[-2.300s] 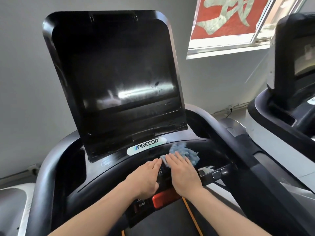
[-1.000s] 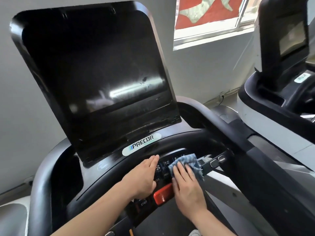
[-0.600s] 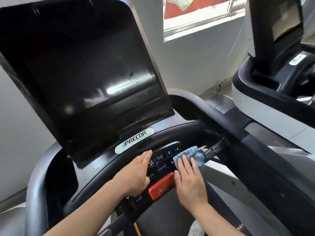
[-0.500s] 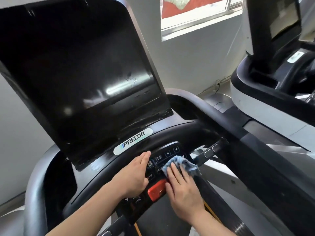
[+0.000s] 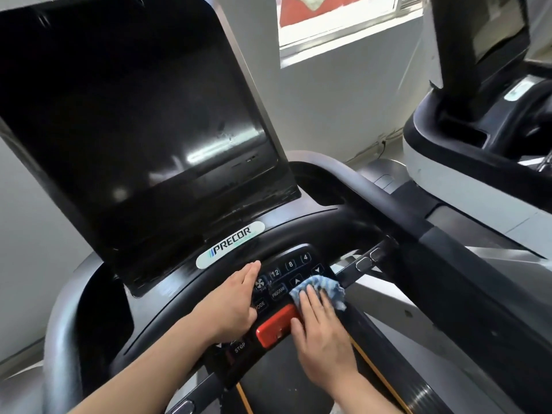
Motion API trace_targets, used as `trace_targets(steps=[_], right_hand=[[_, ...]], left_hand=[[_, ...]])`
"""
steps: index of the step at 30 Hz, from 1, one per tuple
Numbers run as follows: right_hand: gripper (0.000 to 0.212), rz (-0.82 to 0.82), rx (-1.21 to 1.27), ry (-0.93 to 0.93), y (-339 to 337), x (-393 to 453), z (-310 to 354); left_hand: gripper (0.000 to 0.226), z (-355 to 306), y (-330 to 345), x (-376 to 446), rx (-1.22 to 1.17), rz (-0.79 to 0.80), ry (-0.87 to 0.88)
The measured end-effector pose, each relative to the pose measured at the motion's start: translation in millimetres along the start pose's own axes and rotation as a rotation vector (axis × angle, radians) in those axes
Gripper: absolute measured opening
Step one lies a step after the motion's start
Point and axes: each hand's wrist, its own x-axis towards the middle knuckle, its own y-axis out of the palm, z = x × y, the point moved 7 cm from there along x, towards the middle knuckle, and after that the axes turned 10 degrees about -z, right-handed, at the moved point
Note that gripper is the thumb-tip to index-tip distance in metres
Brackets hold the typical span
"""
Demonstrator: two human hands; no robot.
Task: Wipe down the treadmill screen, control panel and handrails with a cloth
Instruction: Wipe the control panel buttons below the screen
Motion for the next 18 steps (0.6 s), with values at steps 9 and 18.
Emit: trace_targets(steps=[9,18], right_hand=[[0.051,-0.114,0.001,0.023,-12,2,-9],[0.046,-0.201,0.015,0.045,-29,18,-26]], left_hand=[[0.094,0,-1,0,0.003,0.005,0.000],[0.094,0,-1,1,0.012,0.008,0.007]])
